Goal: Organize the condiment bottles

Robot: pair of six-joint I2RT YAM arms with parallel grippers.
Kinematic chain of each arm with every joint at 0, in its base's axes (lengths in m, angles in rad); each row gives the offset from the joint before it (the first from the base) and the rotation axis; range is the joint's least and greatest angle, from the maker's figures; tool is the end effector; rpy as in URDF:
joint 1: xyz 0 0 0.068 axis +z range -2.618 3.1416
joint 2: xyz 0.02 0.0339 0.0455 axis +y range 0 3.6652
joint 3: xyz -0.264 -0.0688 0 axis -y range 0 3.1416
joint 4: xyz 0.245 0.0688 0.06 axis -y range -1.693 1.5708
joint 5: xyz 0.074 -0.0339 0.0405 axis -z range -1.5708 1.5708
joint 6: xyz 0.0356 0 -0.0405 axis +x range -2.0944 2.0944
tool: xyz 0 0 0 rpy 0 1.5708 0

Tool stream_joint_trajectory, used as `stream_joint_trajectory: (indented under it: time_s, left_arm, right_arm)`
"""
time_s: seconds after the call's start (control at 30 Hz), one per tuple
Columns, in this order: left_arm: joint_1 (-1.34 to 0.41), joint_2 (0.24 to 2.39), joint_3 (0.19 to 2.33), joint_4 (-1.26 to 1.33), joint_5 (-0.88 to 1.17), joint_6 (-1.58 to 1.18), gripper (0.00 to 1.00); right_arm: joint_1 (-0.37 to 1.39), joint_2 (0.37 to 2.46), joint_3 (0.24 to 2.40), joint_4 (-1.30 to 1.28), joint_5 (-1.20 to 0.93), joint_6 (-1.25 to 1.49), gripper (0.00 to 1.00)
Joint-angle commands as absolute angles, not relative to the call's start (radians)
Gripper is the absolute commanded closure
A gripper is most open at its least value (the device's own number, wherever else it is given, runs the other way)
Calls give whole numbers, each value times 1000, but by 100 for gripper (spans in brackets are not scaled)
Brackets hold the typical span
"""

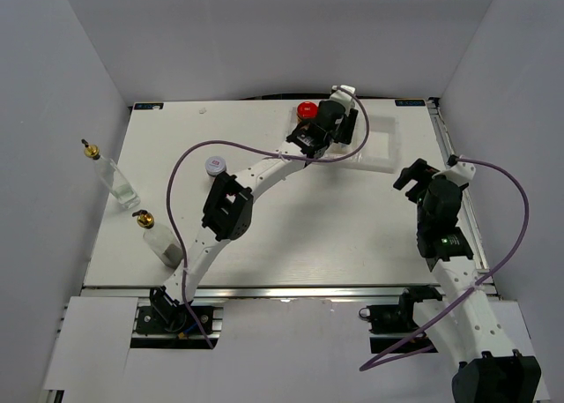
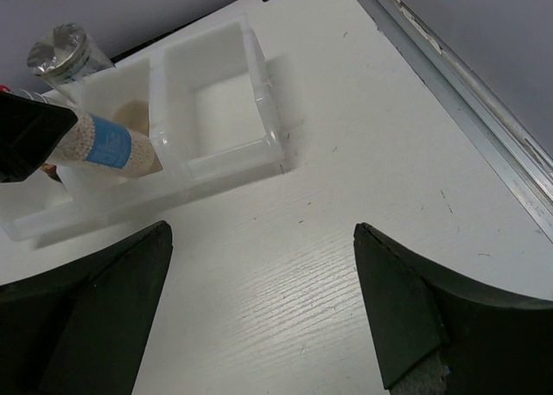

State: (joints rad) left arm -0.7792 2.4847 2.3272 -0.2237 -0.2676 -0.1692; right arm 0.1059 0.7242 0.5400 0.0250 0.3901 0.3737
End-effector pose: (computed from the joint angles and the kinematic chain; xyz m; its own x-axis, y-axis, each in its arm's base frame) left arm 0.4200 -0.4016 0.2552 -0.3456 0.1131 -0.9315 0.4513 0.8904 -0.0593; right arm 0.1801 0.0055 0.2856 -0.0461 0.3346 -0.9412 0.3141 0.8993 0.3043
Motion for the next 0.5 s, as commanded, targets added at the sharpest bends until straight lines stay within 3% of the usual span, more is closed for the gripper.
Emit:
stream_joint_trajectory:
  time_s: [0.0,0.07,0.13,0.2,0.23,0.3,0.33,0.4,0.47]
  left_arm:
    - [-775,2456,2384,-141,-325,-150,94]
    - [-775,2468,2387,-144,-325,-147,88]
    - [-775,2474,2385,-143,-327,-147,69]
    - [-775,2479,2388,-147,-327,-163,62]
    - [-775,2480,2388,-150,-310,-170,46]
    - [-775,2482,2390,-156,-301,-176,29]
    - [-775,2480,2388,-158,-301,-179,14]
    - [-776,2477,2388,-163,-301,-178,3]
    - [-775,2473,2390,-169,-302,-178,2]
  right_arm:
    - [103,738,548,68,379,342,11]
    - [104,745,552,58,377,341,11]
    - [104,753,552,55,382,336,11]
    - [104,755,552,55,382,333,11]
    - [103,758,554,55,380,331,11]
    - [104,770,557,52,374,324,11]
    - [104,775,560,49,367,324,11]
    - [103,791,566,45,357,319,11]
    - [103,804,574,37,350,318,11]
